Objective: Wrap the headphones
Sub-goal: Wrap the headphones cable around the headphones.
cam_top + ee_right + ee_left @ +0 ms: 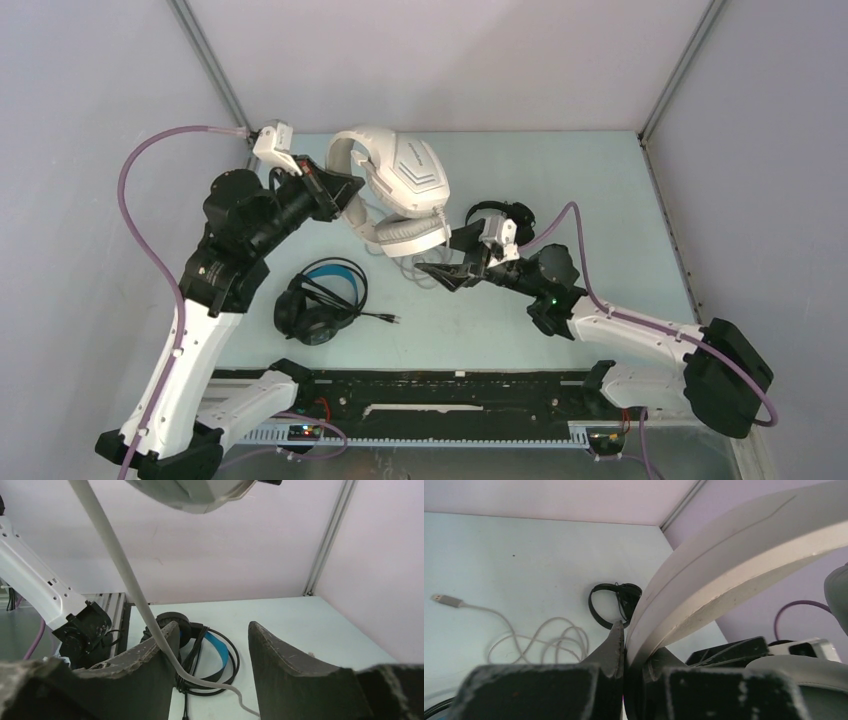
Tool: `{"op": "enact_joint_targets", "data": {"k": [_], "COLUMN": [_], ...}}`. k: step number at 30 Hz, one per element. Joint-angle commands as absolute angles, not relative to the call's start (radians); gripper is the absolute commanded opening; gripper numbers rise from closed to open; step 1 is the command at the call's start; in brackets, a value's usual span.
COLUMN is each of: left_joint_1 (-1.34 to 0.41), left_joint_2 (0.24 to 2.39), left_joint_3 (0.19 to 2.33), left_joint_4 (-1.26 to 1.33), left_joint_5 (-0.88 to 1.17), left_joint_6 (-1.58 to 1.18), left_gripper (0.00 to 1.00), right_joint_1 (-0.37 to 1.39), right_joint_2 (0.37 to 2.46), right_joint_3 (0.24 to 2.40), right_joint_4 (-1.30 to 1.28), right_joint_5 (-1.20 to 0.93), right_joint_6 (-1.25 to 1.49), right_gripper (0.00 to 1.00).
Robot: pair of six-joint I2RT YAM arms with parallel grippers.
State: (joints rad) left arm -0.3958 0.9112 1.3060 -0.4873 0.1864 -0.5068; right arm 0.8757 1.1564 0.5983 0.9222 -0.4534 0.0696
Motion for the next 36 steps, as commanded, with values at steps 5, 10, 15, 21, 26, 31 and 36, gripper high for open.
{"op": "enact_joint_targets", "data": {"k": [5,10,15,21,26,31,36], "left_joint_1": [-0.393,-0.391,-0.39,-0.384,-0.383,-0.384,-0.383], "left_joint_2": [0.899,0.897,0.929,0.934,0.956,0.973,0.976], "left_joint_3": [1.431,1.455,1.503,1.515,1.529,1.563,1.583], "left_joint_4": [-0.384,-0.409,-0.532,-0.545,-0.471,-0.447,-0.43], "left_joint_5": [0.264,0.277,0.326,0.343,0.428,0.448,0.467], "left_joint_6": [-0.601,-0.566,-0.449,-0.458,-0.549,-0.593,-0.614], "left_gripper": [0.0,0.0,0.0,0.0,0.0,0.0,0.0], "right_joint_1": [0.882,0.863,0.815,0.809,0.834,0.876,0.898], "right_joint_2": [1.236,1.204,1.114,1.07,1.146,1.231,1.324], "right_joint_3": [0.591,0.57,0.571,0.581,0.581,0.638,0.681], "right_joint_4": [1.063,1.069,0.991,0.886,0.992,1.055,1.12], "right_joint_5": [-0.492,-0.435,-0.427,-0.428,-0.483,-0.512,-0.503], "right_joint_6": [0.078,0.072,0.046,0.01,0.003,-0.044,-0.056], "right_gripper": [0.28,0.0,0.0,0.04,0.29,0.39,0.47]}}
